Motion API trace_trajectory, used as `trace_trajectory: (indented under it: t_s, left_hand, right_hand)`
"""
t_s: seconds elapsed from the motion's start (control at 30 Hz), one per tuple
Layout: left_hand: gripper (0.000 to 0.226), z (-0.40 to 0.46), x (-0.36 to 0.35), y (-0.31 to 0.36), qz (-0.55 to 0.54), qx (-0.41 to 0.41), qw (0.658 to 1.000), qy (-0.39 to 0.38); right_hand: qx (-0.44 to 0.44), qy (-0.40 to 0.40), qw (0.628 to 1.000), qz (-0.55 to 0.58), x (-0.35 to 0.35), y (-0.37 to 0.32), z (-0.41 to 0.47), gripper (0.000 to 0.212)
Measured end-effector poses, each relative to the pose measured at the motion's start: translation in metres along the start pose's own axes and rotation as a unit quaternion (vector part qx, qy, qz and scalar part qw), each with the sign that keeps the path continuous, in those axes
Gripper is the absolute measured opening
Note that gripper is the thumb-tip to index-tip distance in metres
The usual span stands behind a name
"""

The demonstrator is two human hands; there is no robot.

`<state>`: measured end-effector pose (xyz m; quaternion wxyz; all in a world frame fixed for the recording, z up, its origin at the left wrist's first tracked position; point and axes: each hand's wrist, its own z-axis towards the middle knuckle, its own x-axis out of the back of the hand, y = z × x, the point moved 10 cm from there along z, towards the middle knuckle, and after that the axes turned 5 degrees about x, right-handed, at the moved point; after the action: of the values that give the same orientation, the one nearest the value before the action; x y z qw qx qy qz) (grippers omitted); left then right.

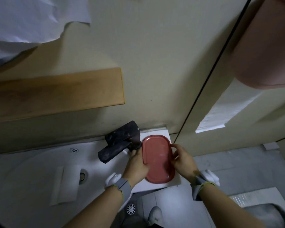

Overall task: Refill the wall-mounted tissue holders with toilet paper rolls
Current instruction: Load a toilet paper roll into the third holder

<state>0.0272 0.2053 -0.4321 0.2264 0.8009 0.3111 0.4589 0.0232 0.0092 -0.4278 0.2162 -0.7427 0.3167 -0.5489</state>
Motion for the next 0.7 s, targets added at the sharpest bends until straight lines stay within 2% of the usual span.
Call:
trace_trajectory:
  t_s: [0.17, 0.33, 0.47, 0.6, 0.7]
  left_hand:
    - [0.047, -0.029, 0.012, -0.017, 0.022, -0.048, 0.999, 0.000]
    - [0.037, -0.057, 0.057, -0.064, 0.030, -0.051, 0.997, 0.041]
    - [0.035, -0.073, 0.108, -0.132, 0.044, -0.002, 0.995, 0.084]
    - [0.037, -0.088, 0.170, -0.219, 0.049, 0.078, 0.987, 0.133]
    - [0.041, -0.101, 0.203, -0.290, 0.032, 0.158, 0.980, 0.120]
  right_hand:
    - [-0.003, 0.039, 0.999, 0.010, 0.007, -0.015, -0.013, 0.038]
    - [0.067, -0.037, 0.997, 0.003, -0.038, -0.077, -0.034, 0.039]
    - [0.093, -0.118, 0.989, -0.006, -0.105, -0.130, -0.046, 0.035]
    - [0.129, -0.164, 0.978, -0.021, -0.174, -0.180, -0.055, 0.036]
    - [0.168, -0.207, 0.962, -0.051, -0.235, -0.215, -0.066, 0.043]
